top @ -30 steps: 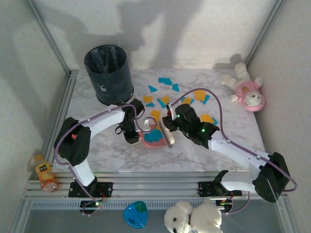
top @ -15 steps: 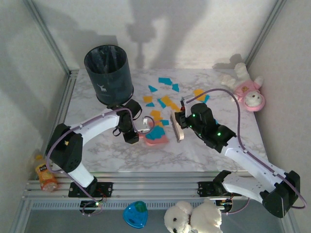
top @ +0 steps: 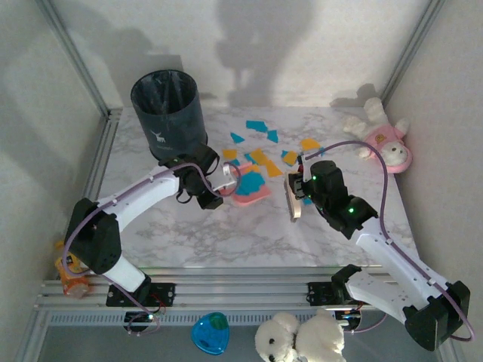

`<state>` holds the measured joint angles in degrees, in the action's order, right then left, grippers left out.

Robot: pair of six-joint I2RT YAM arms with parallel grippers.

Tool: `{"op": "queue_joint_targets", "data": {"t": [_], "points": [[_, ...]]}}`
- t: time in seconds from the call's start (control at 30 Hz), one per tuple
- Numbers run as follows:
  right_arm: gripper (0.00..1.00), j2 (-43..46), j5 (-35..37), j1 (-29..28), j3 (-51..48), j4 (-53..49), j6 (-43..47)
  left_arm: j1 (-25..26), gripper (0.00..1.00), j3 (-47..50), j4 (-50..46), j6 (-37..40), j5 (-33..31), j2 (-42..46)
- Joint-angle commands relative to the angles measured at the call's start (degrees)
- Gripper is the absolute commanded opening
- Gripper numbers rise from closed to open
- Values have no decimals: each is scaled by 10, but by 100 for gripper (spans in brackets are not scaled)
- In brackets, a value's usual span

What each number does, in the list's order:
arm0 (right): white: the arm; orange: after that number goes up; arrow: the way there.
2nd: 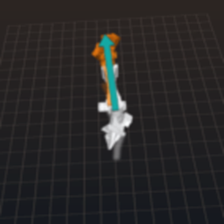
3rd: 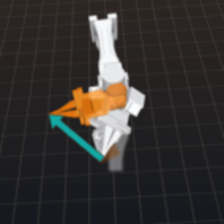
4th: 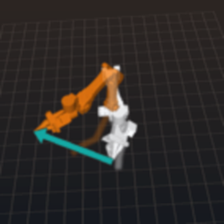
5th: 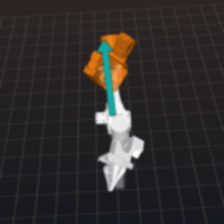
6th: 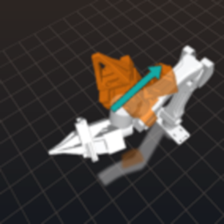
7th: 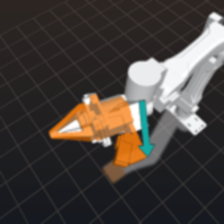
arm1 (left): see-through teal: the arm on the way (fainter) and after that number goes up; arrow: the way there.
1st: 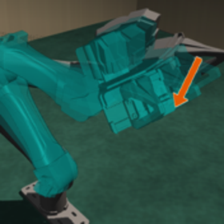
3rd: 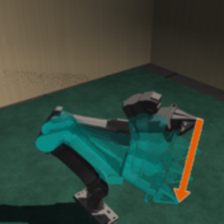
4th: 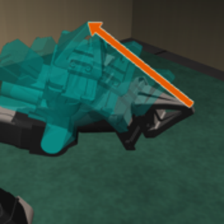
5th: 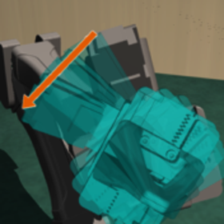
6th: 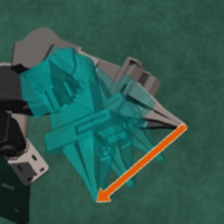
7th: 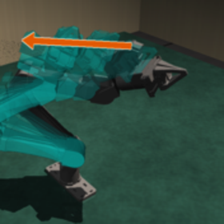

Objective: Sweep away the paper scraps from the table

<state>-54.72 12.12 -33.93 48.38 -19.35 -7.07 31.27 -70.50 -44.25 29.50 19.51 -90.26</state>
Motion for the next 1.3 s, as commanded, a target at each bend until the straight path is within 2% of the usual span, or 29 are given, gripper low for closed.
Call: {"op": "queue_joint_targets", "data": {"t": [0.0,0.33,0.57,0.87,1.27], "points": [[0,10,-9,5,-4,7,-3,-9,17,-45,19,-57,-2,-5],[0,7,-31,8,-4,15,-7,-31,18,-128,45,-143,-4,-36],[0,2,-43,8,1,15,-8,-38,18,-230,27,-186,14,-76],[0,-1,-50,8,7,20,-8,-62,18,-352,-2,-231,8,-123],[0,-16,-65,8,19,23,-12,-99,18,-448,5,-271,29,-167]]}}
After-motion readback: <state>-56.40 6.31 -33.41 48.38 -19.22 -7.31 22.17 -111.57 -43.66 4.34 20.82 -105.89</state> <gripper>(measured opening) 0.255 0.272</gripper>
